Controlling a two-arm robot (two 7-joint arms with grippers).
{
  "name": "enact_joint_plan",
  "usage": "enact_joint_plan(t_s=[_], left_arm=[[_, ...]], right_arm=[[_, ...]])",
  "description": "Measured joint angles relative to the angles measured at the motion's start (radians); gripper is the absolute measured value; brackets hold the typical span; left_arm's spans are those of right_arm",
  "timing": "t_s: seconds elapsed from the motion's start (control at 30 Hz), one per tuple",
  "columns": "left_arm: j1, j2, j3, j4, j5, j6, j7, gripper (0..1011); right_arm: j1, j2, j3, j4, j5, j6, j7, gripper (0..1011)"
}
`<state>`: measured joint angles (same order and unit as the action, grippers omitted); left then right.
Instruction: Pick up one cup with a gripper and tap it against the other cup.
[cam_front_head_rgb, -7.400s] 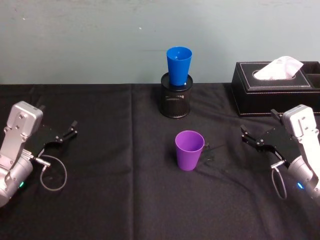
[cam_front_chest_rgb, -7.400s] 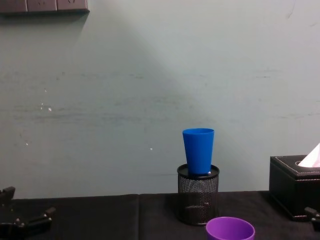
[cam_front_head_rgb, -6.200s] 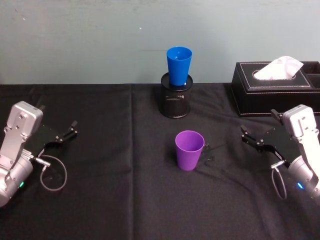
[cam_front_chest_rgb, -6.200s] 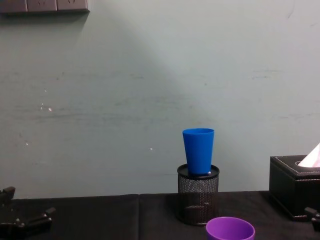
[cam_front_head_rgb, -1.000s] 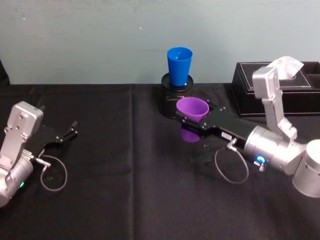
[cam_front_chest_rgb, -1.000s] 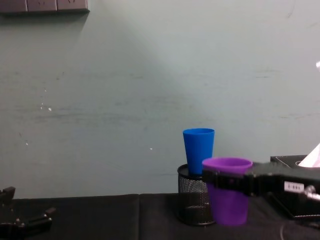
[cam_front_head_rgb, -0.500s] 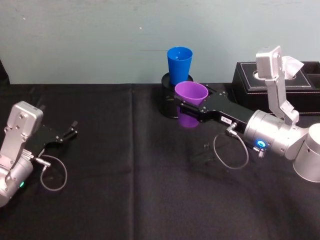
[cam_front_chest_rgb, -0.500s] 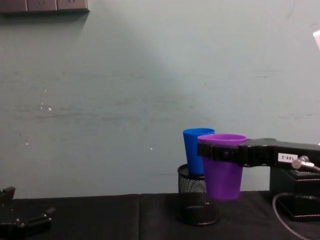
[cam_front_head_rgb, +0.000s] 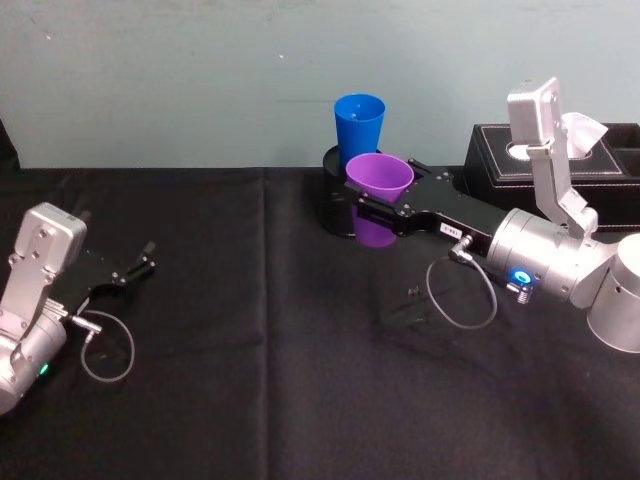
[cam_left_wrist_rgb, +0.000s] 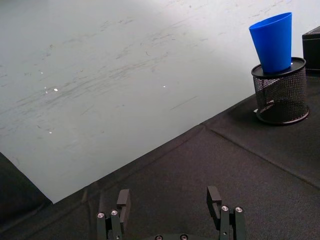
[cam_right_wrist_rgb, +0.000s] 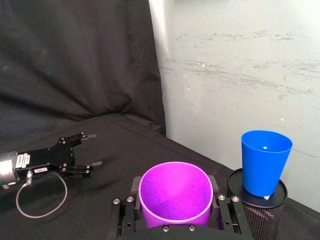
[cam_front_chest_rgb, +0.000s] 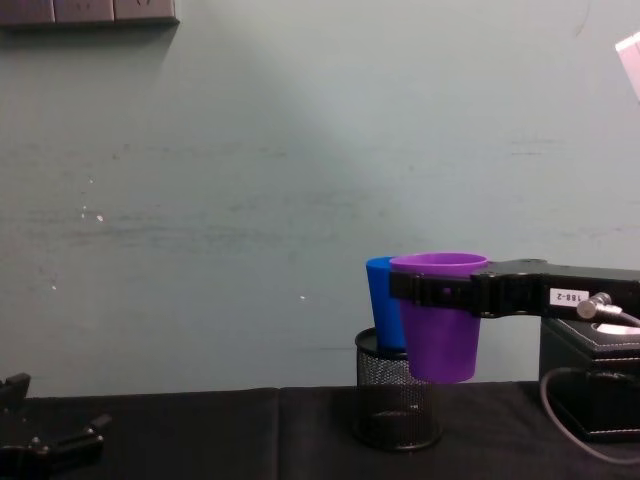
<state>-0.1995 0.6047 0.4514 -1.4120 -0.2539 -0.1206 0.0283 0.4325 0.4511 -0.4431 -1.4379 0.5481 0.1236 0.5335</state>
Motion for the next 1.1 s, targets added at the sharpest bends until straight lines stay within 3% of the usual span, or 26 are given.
enact_joint_plan(t_s=[1.1], left_arm=[[0.0, 0.0, 0.0, 0.0, 0.0, 0.0, 0.0, 1000]], right_arm=[[-0.005, -0.003, 0.005, 0.003, -0.002, -0.001, 0.003, 748]])
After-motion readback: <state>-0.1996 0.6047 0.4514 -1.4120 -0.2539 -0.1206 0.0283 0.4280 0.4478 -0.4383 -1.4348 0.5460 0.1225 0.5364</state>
